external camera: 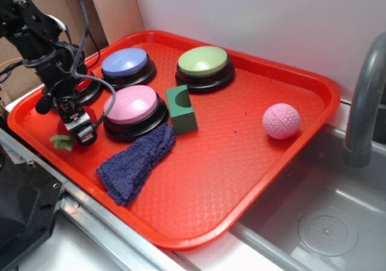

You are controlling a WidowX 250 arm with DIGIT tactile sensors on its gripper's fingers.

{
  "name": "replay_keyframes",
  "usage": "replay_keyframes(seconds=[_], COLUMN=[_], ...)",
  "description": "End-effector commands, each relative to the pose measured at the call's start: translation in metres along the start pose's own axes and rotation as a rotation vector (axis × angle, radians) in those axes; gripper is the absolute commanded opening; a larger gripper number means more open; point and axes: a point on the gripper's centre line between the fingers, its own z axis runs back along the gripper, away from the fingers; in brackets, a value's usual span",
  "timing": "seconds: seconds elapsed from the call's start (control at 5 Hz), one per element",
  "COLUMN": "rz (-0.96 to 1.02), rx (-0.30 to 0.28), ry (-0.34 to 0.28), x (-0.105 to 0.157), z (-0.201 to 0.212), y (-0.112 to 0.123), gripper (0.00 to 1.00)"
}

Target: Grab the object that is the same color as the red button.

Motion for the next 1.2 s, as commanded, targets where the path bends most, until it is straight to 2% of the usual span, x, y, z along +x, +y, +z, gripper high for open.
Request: replay_keyframes(seconds=[0.0,0.2,0.4,0.6,0.8,1.0], rz=[0.158,0.282,0.368,0.368,0.372,0.38], rx=[0.021,0.054,0.039,0.047,0.014,-0.004], ry=[0.035,0.08,0.081,0.057,0.03,0.047], x=[0.003,0.011,0.036,0.046,0.053,0.054], z=[0.029,0.05,0.095,0.122,0.143,0.146], y=[0.008,0.006,-0.017,-0.034,-0.049,-0.055], gripper=[0.0,0.0,0.0,0.0,0.0,0.0])
